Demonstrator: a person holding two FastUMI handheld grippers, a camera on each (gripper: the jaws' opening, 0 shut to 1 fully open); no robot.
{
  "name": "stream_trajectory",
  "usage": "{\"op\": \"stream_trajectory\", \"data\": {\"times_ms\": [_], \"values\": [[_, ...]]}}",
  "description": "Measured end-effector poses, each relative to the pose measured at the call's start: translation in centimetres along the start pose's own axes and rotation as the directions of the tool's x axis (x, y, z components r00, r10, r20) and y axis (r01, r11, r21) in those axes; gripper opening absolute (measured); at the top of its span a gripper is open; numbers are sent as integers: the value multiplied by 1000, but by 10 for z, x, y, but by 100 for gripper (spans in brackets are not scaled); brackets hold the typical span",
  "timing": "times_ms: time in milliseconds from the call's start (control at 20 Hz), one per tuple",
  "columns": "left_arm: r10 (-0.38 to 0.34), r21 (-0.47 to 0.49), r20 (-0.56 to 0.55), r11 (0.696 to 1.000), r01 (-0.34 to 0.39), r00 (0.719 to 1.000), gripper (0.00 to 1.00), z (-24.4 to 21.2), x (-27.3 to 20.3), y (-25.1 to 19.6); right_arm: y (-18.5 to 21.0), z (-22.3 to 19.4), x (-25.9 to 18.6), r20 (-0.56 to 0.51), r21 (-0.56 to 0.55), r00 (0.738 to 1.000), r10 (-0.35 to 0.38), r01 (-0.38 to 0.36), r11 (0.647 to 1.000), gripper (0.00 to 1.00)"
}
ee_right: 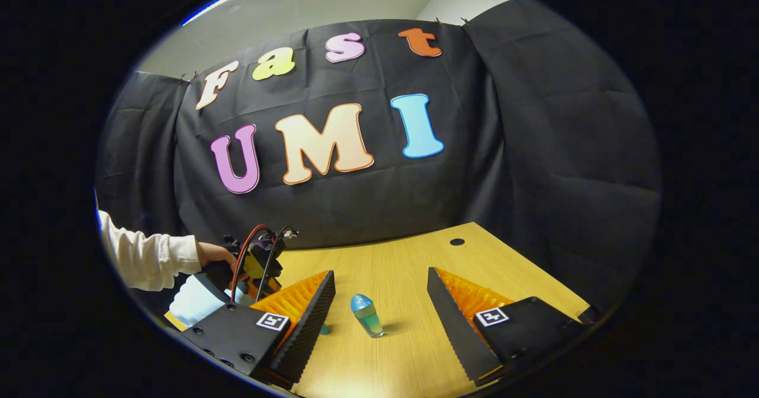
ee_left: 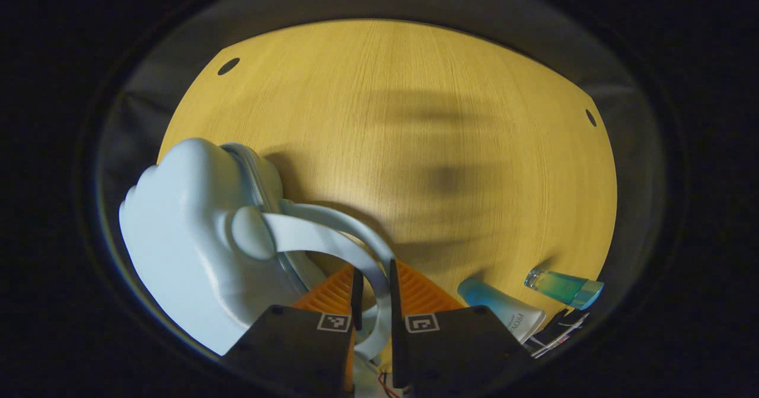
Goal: First open the suitcase, pack the skin care products into it, and then close the suitcase.
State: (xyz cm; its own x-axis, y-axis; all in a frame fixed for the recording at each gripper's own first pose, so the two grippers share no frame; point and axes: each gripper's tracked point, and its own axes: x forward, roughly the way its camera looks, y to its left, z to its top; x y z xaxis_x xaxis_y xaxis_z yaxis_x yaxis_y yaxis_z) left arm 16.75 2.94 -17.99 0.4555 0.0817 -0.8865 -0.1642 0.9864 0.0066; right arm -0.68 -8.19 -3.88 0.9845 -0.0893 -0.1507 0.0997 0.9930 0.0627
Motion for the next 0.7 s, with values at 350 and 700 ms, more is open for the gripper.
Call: {"op": "stream_trajectory", "data": {"times_ms": [350,700], "values": [[-129,-87,38,987,132,991,7,7,-15,-8,4,0,7,-1,4,1000,27,-27,1000,98],[-228,-120,161,961,248,960,7,22,-61,-11,27,-3,8,-5,-1,994,106,-106,994,98]]}}
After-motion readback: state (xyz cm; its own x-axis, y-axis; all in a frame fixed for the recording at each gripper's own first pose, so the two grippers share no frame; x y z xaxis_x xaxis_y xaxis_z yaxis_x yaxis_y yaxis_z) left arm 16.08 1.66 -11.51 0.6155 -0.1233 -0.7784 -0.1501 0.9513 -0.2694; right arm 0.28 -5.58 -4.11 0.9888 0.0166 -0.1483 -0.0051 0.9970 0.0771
